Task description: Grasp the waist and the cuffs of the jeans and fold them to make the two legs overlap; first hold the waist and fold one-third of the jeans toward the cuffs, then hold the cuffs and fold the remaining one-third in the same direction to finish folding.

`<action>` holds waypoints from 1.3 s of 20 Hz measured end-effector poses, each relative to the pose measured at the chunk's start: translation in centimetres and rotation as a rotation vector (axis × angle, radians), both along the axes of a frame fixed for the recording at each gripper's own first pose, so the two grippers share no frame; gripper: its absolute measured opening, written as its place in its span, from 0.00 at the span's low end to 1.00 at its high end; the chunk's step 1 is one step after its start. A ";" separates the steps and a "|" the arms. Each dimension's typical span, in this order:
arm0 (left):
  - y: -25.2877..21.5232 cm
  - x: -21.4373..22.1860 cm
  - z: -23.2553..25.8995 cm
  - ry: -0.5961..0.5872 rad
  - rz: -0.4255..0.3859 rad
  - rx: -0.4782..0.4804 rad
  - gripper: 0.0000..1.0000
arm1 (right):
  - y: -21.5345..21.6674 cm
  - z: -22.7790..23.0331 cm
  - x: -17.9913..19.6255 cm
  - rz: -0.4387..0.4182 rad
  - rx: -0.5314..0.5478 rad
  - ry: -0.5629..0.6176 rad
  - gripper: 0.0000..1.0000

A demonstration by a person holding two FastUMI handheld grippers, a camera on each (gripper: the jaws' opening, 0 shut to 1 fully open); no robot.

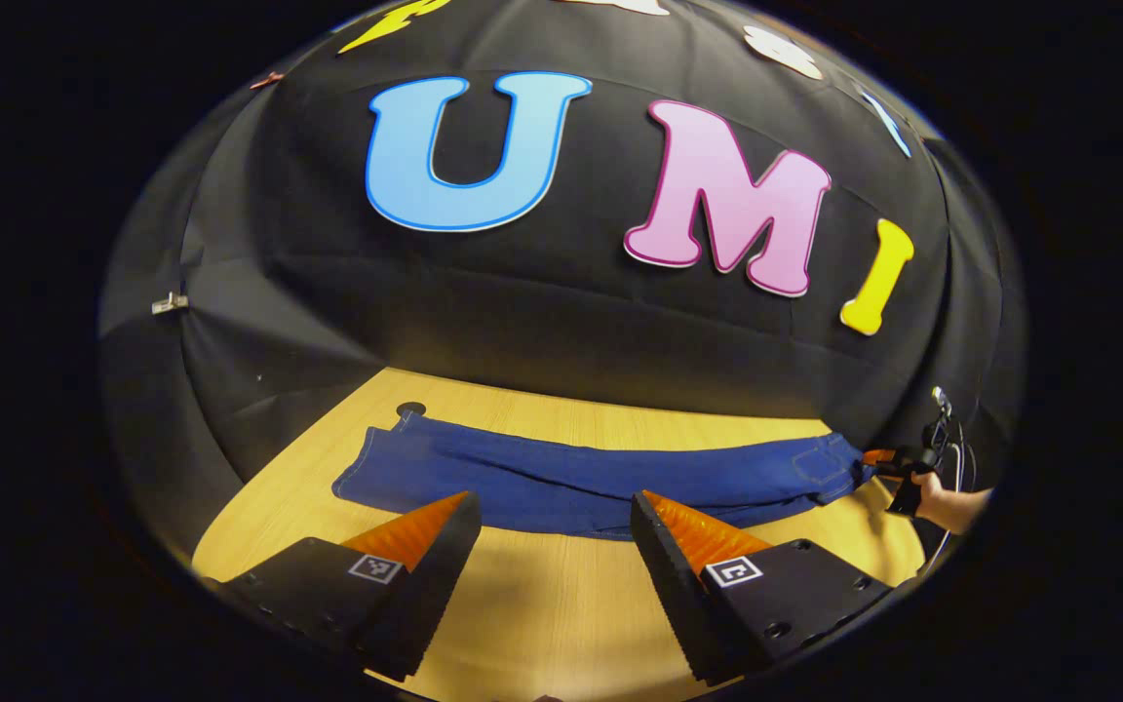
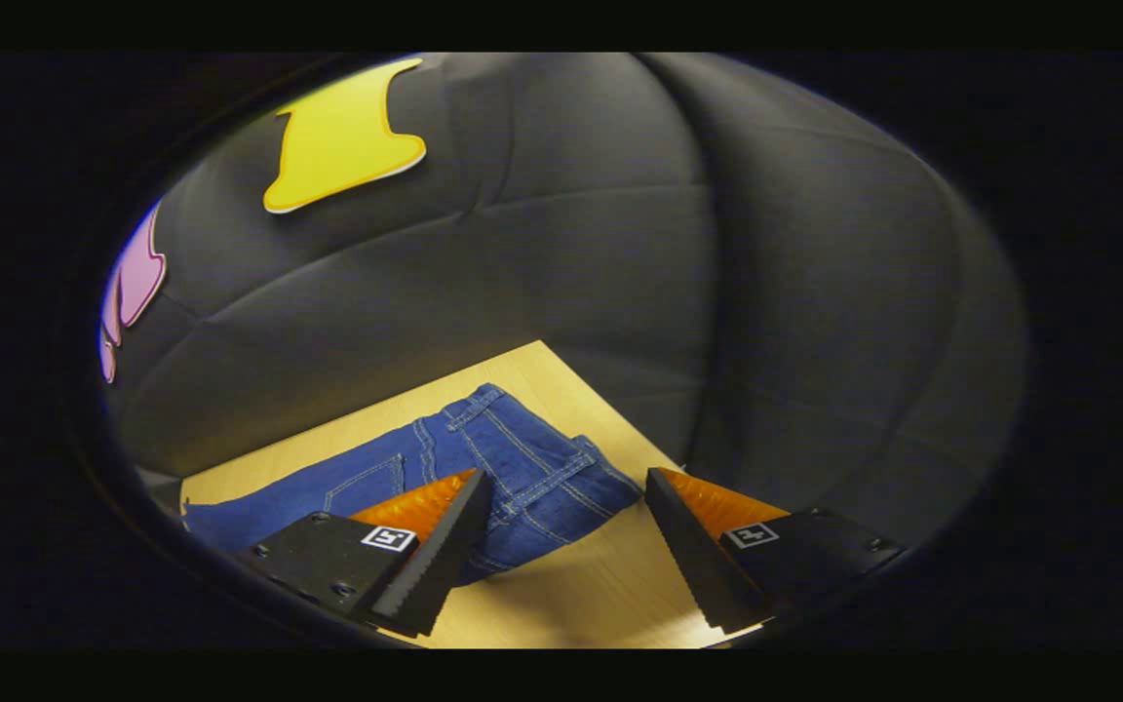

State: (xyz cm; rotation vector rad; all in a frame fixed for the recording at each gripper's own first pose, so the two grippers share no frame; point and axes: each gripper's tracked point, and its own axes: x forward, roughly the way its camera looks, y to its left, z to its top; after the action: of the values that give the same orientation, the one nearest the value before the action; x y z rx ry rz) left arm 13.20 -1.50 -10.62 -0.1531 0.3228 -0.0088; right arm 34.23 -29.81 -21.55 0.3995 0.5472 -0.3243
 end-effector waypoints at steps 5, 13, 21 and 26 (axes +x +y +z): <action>-2.5 -0.1 -0.8 0.013 -0.047 0.012 0.97 | -0.2 -1.2 0.3 -0.017 0.003 -0.021 0.99; -3.7 0.6 -2.5 0.038 -0.027 -0.089 0.97 | 1.1 -2.1 1.3 -0.011 0.020 -0.028 0.59; -3.1 0.9 -4.8 0.060 0.002 -0.141 0.97 | 1.8 -0.2 1.5 0.020 -0.041 -0.068 0.05; -1.9 0.4 -5.8 0.061 0.022 -0.167 0.97 | 3.4 7.0 0.8 0.077 -0.144 -0.185 0.11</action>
State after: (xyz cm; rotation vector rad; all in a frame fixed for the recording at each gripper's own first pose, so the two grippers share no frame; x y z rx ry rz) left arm 13.60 -3.45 -16.40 -0.3225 0.3811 -0.0093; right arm 35.06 -26.43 -14.56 0.2650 0.3550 -0.2483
